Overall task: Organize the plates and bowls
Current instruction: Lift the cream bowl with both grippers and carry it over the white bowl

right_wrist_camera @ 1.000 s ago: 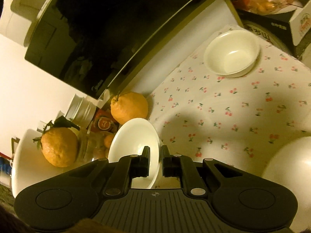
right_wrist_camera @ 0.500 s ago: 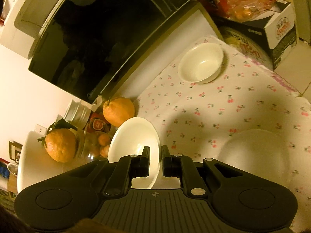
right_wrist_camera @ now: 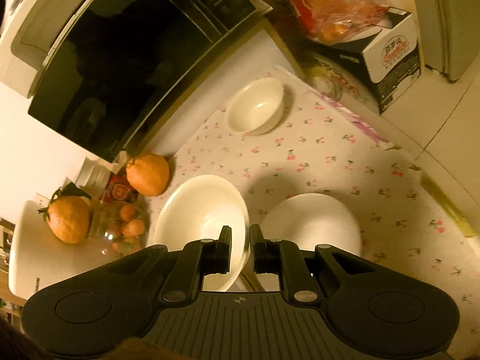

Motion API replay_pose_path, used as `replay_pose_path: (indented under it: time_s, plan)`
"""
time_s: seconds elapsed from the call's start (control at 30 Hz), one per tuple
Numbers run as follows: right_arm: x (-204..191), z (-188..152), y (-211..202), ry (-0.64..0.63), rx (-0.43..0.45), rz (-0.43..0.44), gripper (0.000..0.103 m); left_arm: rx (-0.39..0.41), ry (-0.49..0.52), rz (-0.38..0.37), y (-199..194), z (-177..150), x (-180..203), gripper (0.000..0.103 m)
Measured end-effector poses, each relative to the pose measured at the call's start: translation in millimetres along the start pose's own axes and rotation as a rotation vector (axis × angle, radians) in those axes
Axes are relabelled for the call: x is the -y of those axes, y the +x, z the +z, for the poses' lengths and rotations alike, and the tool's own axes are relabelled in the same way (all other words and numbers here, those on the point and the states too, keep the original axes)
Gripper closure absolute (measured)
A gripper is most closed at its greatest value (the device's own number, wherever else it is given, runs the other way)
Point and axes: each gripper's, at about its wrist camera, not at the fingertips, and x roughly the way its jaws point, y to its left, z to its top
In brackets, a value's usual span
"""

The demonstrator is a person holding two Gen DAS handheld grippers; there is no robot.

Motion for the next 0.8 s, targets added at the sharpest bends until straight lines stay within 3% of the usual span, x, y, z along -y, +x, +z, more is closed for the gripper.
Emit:
replay_pose_path:
  time_s: [0.37,0.8]
  plan:
    - [21.2,3.5,-12.0,-0.011,-0.005,-0.053,0.089,-0.053,0.040,-0.031,14.2,-12.8,18.4,0.088]
    - [38.7,4.9,-2.9,0.004,-0.058,-0.111,0.089,-0.107,0.103,-0.012,28.1,-23.1,32.3,0.086]
